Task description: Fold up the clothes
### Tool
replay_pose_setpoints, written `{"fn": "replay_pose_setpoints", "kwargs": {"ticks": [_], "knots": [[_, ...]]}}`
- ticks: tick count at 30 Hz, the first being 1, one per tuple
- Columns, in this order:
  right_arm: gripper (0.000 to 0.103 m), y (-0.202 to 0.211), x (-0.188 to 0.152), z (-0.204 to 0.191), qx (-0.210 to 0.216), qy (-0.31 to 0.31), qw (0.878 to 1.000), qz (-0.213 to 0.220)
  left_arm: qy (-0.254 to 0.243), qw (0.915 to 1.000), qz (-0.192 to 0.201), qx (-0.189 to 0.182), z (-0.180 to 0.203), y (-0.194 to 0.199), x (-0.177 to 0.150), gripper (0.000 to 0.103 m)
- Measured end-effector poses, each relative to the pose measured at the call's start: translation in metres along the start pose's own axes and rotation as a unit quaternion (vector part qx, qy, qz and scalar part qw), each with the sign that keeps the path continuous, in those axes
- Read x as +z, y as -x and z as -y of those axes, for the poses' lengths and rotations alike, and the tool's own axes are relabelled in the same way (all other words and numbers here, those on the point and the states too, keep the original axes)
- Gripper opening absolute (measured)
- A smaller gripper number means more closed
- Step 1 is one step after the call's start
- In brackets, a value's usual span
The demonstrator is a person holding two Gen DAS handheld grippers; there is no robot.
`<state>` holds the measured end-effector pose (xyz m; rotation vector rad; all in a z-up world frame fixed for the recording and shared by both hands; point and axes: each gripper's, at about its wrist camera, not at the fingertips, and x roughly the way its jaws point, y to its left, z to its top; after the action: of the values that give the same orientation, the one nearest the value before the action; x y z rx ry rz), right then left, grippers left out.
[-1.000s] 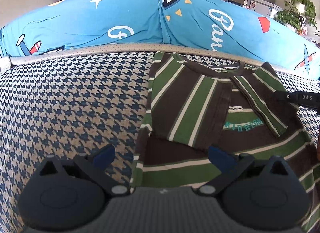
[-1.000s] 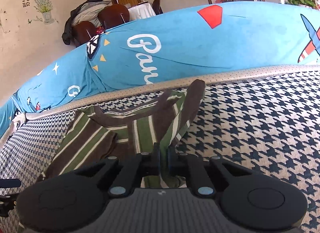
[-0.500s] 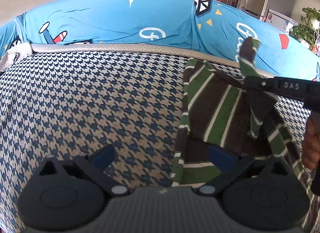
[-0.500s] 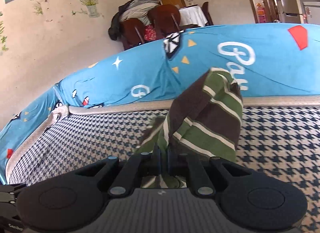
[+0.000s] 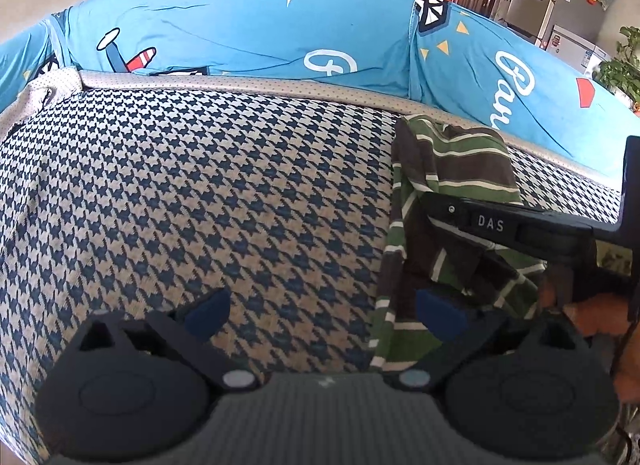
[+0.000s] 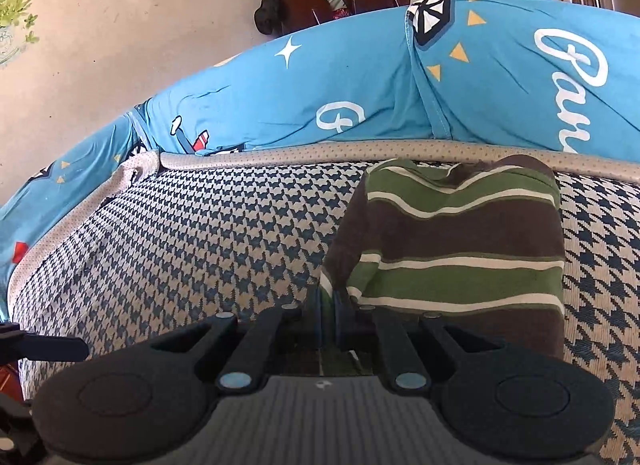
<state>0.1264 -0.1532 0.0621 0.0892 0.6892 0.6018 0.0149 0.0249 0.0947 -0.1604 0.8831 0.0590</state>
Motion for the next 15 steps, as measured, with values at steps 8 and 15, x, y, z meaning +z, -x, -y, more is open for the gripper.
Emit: {"fn": "replay_pose_setpoints", "kwargs": {"ticks": [8,15], "knots": [[0.019,0.021,0.004,0.004,0.011,-0.016,1.0,0.0,-0.014,0.9999,0.0,0.009,0.007,-0.004,0.0,0.103],[0.036,0.051,0.004,0.013,0.0,-0.03,0.999,0.012,-0.024,0.9996,0.006,0.017,0.008,-0.004,-0.002,0.103]]}}
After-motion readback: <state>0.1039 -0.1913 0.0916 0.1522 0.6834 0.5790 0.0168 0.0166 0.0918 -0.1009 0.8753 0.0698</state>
